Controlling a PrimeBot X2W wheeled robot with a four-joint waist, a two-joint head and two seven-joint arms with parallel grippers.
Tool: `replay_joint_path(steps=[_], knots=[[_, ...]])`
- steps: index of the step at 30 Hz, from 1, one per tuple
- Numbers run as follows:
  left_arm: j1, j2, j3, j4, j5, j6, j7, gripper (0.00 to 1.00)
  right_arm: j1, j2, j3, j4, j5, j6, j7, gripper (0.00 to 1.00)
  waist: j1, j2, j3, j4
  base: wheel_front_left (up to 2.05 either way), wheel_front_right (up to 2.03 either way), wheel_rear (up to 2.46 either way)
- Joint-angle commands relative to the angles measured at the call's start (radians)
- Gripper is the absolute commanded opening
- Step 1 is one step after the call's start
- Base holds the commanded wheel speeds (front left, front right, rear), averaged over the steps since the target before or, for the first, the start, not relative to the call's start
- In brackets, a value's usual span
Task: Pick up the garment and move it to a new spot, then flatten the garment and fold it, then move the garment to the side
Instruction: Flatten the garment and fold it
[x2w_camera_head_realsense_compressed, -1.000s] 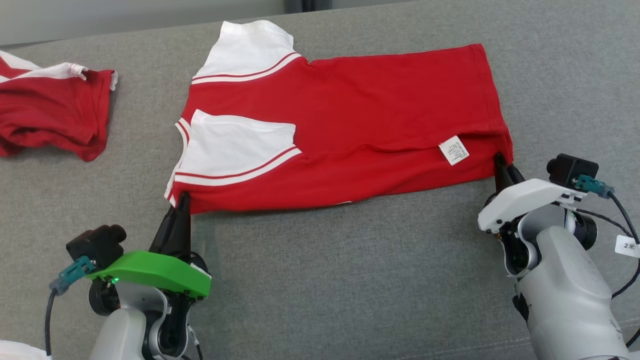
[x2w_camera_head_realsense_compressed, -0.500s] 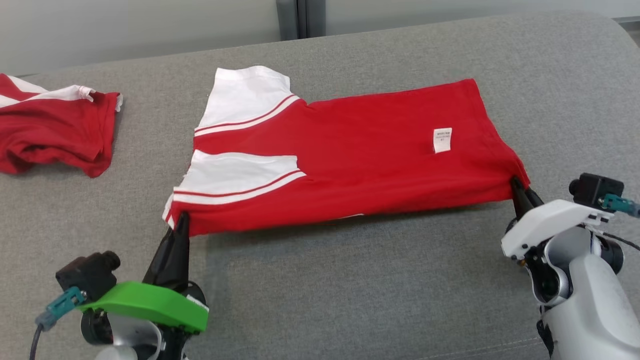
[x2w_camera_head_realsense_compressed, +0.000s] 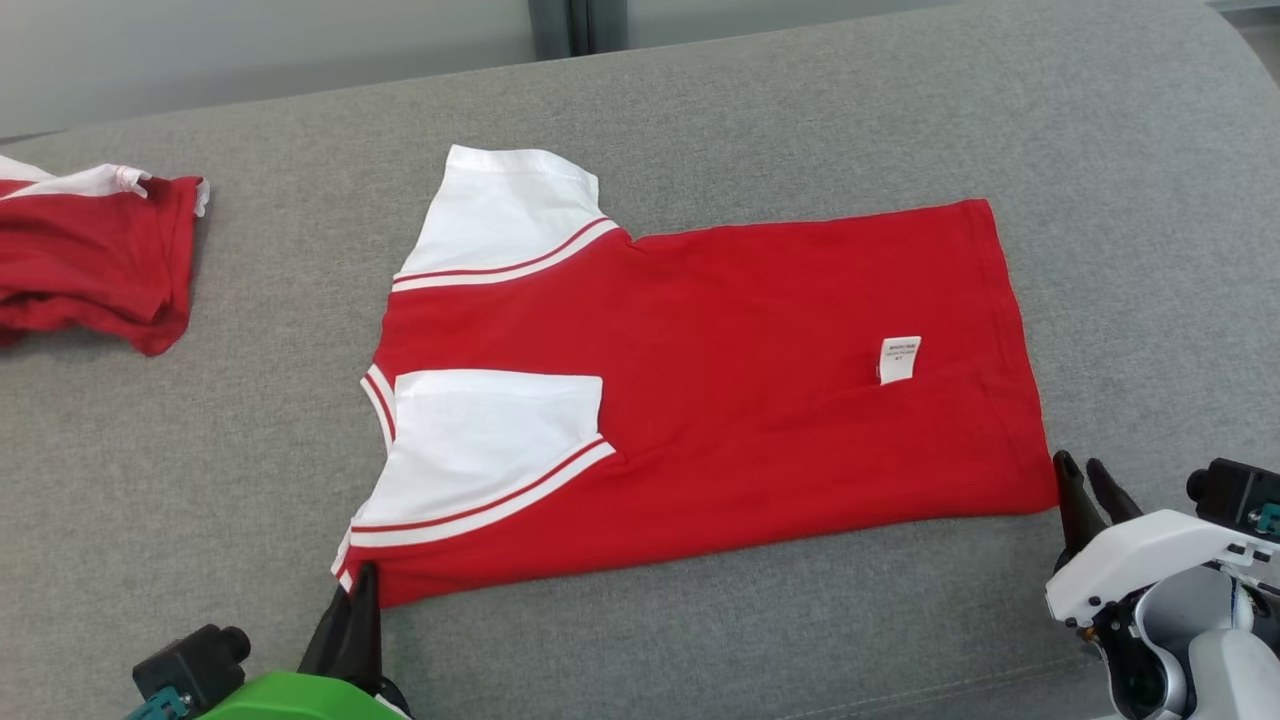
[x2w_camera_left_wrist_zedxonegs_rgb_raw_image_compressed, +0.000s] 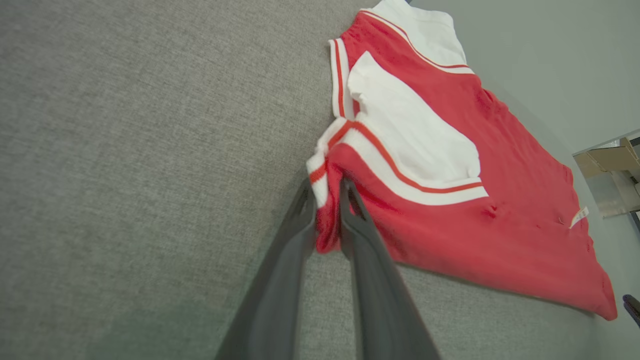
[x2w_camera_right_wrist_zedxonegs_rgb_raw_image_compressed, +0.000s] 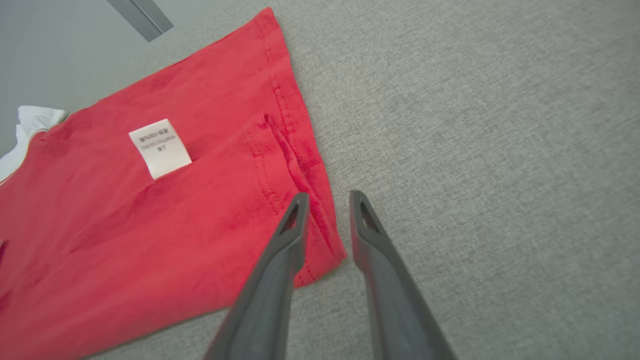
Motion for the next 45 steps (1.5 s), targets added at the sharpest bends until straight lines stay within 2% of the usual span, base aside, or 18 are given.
replay_joint_path(steps=[1, 5, 9, 15, 19, 25, 30, 34, 39, 45], knots=[[0.006, 0.015, 0.013, 0.002, 0.006, 0.008, -0.004, 1.0, 0.013, -0.004, 0.0, -0.014, 0.009, -0.001, -0.009, 1.0, 0.0, -0.0001, 0.01, -0.009, 0.0, 0.0, 0.0], [-0.016, 0.055, 0.039, -0.024, 0.014, 0.02, 0.009, 1.0, 0.018, -0.004, 0.002, -0.054, 0.003, -0.001, -0.025, 1.0, 0.0, -0.0001, 0.03, -0.028, 0.0, 0.0, 0.0], [-0.065, 0.119, 0.075, -0.059, 0.039, 0.03, 0.024, 1.0, -0.005, -0.004, 0.005, -0.112, 0.01, -0.001, -0.042, 1.0, 0.0, -0.0001, 0.054, -0.051, 0.0, 0.0, 0.0], [-0.272, 0.249, 0.061, -0.105, 0.113, 0.01, 0.117, 1.0, -0.049, -0.003, 0.026, -0.177, -0.005, -0.001, -0.056, 1.0, 0.0, -0.0001, 0.1, -0.069, 0.0, 0.0, 0.0], [-0.474, 0.324, 0.005, -0.075, 0.172, -0.022, 0.222, 1.0, -0.098, -0.003, 0.064, -0.191, -0.018, -0.001, -0.053, 1.0, 0.0, -0.0001, 0.154, -0.09, 0.0, 0.0, 0.0], [-0.757, 0.406, -0.079, 0.033, 0.196, -0.111, 0.42, 1.0, -0.209, -0.003, 0.166, -0.203, -0.019, -0.001, -0.047, 1.0, 0.0, -0.0001, 0.264, -0.156, 0.0, 0.0, 0.0], [-0.962, 0.435, -0.088, 0.148, 0.183, -0.124, 0.562, 1.0, -0.308, -0.003, 0.227, -0.197, -0.024, -0.001, -0.052, 1.0, 0.0, -0.0001, 0.344, -0.211, 0.0, 0.0, 0.0], [-1.055, 0.464, -0.105, 0.213, 0.166, -0.138, 0.675, 1.0, -0.375, -0.003, 0.275, -0.182, -0.032, -0.001, -0.057, 1.0, 0.0, -0.0001, 0.383, -0.252, 0.0, 0.0, 0.0], [-1.092, 0.48, -0.116, 0.255, 0.138, -0.145, 0.767, 1.0, -0.428, -0.003, 0.306, -0.15, -0.035, -0.001, -0.067, 1.0, 0.0, -0.0001, 0.404, -0.285, 0.0, 0.0, 0.0], [-1.089, 0.494, -0.106, 0.273, 0.12, -0.129, 0.796, 1.0, -0.452, -0.003, 0.326, -0.116, -0.021, -0.001, -0.086, 1.0, 0.0, -0.0001, 0.412, -0.31, 0.0, 0.0, 0.0]])
